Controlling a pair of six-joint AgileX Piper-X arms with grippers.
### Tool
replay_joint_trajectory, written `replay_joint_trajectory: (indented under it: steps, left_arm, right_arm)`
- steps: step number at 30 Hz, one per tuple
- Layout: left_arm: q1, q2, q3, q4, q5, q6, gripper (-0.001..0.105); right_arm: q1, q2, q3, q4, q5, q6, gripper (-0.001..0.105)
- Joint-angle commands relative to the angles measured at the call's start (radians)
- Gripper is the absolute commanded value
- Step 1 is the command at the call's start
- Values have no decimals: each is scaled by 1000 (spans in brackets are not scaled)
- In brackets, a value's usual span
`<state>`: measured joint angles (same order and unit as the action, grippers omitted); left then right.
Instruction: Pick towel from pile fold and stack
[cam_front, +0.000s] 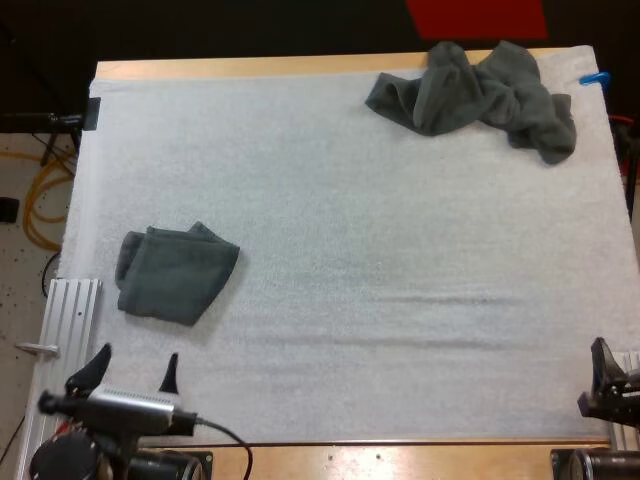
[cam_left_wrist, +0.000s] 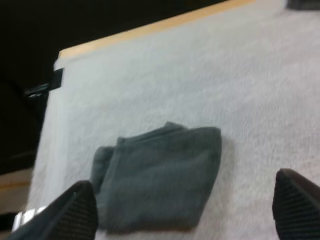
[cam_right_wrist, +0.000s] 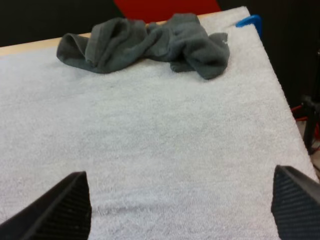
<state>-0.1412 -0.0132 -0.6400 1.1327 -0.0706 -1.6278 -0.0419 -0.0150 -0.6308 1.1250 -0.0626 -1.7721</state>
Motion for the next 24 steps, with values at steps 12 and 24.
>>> replay_joint_trajectory:
  steps: [12,24]
  left_arm:
    - [0,-139,98,-55,52,-6,70]
    - [0,-139,98,-55,52,-6,70]
  right_arm:
    - [-2,-38,73,-26,-26,-20,72]
    - [-2,-38,73,-26,-26,-20,72]
